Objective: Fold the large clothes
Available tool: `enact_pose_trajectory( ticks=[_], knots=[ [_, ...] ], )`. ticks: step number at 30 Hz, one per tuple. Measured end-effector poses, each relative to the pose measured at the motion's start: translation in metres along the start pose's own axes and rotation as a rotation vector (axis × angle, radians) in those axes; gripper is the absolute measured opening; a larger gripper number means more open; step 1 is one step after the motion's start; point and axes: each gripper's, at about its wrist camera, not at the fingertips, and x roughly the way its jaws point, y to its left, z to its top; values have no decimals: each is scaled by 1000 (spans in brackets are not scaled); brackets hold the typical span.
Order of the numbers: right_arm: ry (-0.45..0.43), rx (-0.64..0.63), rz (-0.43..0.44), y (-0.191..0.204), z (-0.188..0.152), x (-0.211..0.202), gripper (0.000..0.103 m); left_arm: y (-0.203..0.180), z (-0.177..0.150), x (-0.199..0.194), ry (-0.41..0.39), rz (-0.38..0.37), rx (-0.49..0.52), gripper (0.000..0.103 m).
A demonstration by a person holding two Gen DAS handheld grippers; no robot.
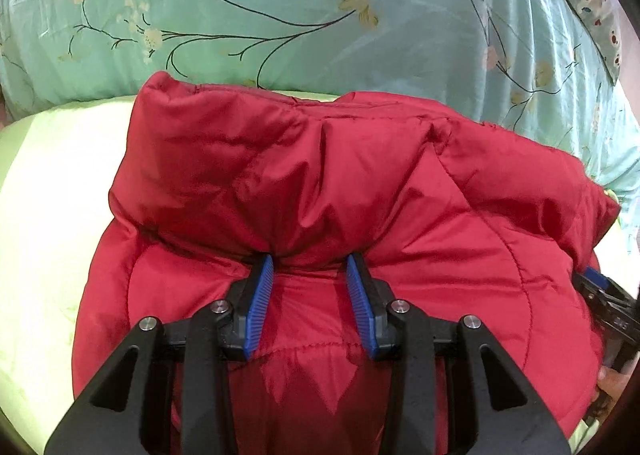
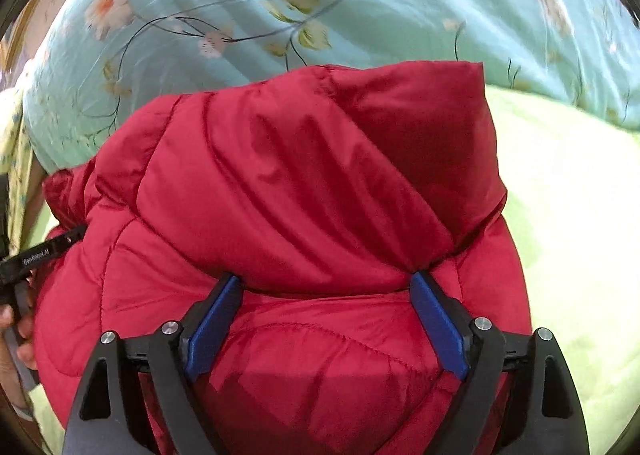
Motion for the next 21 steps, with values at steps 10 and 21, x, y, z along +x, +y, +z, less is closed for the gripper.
enact_pose_trajectory(
  ticks=[10,21],
  knots=[
    [3,-20,16,-4,3,7,90,22,-26,-23,-43,-2,-50,37],
    [7,-47,-5,10,10,14,91,5,-20,-17,-18,80,-1,37]
  ],
)
